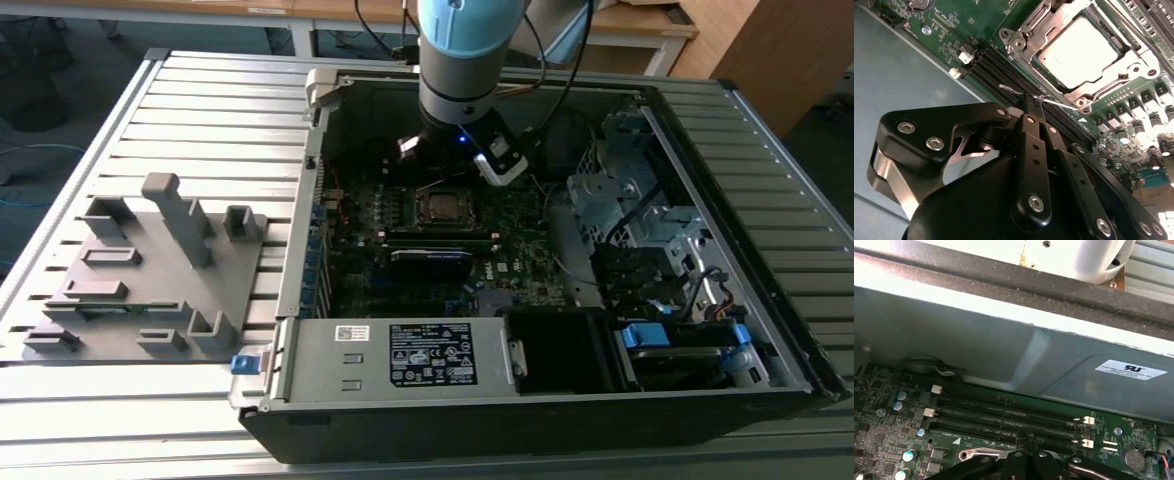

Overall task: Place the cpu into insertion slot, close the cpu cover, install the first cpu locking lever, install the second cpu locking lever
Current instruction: 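Install the first cpu locking lever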

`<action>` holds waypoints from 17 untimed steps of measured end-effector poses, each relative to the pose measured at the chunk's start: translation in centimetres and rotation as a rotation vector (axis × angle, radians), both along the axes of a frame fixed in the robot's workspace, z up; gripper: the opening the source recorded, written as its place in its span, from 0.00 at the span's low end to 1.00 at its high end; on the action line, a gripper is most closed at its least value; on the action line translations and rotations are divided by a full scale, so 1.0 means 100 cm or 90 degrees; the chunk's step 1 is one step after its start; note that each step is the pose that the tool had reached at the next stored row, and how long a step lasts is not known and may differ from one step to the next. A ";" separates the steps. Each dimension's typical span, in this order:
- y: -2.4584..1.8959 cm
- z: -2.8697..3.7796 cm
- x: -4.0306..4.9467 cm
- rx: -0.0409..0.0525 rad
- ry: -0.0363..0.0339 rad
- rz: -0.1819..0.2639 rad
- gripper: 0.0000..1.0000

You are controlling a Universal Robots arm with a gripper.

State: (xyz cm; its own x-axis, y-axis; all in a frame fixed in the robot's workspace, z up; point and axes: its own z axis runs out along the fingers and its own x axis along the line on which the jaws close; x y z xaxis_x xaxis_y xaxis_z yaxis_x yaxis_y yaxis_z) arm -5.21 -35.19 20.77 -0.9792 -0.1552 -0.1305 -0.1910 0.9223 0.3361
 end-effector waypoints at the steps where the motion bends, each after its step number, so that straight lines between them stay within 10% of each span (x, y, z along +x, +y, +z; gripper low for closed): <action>1: 0.0001 -0.0003 0.0003 0.0000 0.0000 -0.002 0.10; 17: 0.0017 -0.0057 0.0034 0.0000 -0.0001 -0.031 0.10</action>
